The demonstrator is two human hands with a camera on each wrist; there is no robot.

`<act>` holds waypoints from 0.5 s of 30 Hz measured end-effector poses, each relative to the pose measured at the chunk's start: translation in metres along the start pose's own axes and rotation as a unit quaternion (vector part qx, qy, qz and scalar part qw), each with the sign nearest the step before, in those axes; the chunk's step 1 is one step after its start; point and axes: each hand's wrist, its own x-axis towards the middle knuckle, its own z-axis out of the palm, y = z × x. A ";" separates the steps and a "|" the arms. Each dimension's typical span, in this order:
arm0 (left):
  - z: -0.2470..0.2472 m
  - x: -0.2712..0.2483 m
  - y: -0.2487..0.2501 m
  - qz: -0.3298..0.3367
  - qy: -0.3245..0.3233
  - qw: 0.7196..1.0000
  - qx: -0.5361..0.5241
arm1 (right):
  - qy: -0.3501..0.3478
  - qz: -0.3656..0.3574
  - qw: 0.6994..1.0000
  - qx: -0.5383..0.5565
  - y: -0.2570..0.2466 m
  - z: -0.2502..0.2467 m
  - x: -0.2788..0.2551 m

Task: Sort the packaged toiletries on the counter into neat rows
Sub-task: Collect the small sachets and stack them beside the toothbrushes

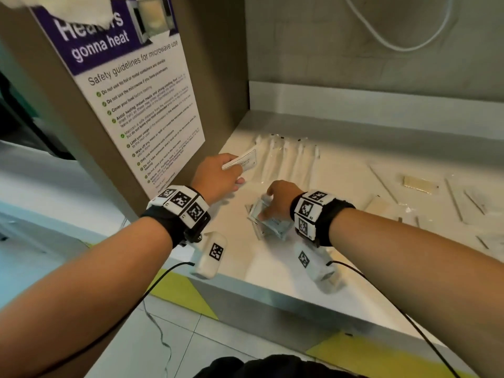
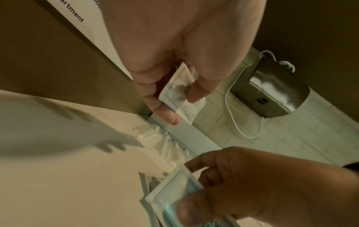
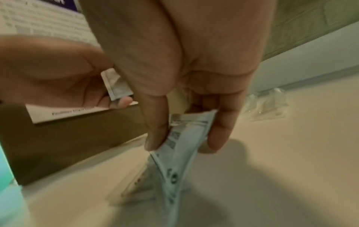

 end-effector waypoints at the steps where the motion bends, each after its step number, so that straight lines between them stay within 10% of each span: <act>1: -0.002 0.001 -0.002 0.003 -0.012 1.000 0.002 | -0.007 0.008 0.999 -0.040 -0.003 0.004 0.000; 7: -0.006 0.012 -0.021 0.032 -0.048 0.998 0.016 | -0.013 0.006 0.994 -0.105 -0.013 0.017 -0.004; 15: 0.022 0.017 -0.014 0.088 -0.109 0.990 0.001 | 0.034 -0.083 0.993 0.074 0.018 -0.022 -0.043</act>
